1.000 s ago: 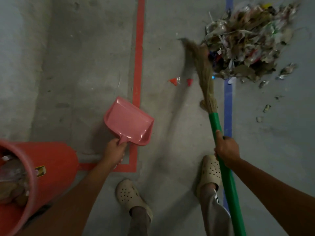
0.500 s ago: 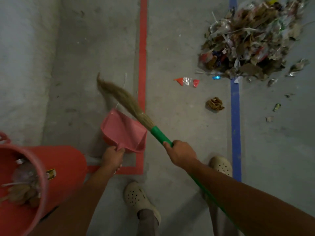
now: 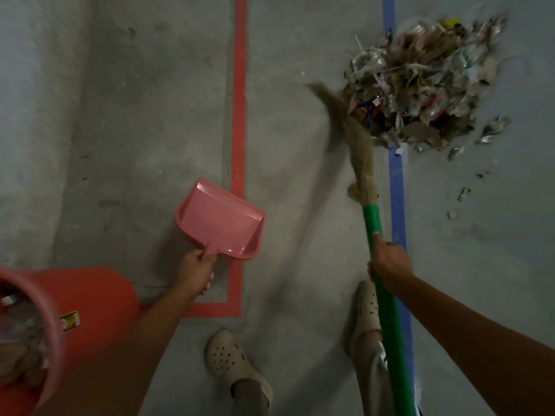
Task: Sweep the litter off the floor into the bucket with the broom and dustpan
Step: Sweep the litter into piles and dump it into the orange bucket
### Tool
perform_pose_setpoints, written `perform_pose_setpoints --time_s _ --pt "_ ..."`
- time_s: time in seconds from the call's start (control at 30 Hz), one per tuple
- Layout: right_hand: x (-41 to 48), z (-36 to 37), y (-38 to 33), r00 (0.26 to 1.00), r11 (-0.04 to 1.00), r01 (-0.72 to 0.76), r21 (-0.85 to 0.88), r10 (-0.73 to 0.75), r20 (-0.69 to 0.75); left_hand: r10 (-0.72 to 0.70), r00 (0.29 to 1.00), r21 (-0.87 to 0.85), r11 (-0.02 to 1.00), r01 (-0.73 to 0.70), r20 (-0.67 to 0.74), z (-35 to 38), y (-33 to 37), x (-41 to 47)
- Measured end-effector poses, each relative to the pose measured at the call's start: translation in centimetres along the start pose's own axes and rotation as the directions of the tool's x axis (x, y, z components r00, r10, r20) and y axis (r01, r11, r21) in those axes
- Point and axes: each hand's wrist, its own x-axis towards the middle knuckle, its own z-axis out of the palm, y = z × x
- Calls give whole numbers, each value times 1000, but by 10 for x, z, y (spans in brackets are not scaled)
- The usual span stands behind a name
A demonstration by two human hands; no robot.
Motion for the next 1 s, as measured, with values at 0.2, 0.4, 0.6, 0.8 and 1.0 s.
perform_pose_setpoints --time_s 0.2,0.4,0.6,0.8,1.0 --pt "-16 -74 60 967 961 231 -154 -244 -76 45 997 -17 999 -44 68 38 37 -11" --pt "-11 -113 144 968 871 248 -423 -241 72 61 990 42 997 -67 127 83 68 -28" --pt "55 -172 179 1000 900 15 -436 -16 1 55 982 135 988 -80 182 142 108 -33" --pt "94 -245 140 975 932 115 -345 -173 -143 129 964 239 953 -185 233 194 170 -33" --pt "78 -295 157 958 962 125 -243 -181 -223 188 938 226 939 -258 290 240 241 -44"
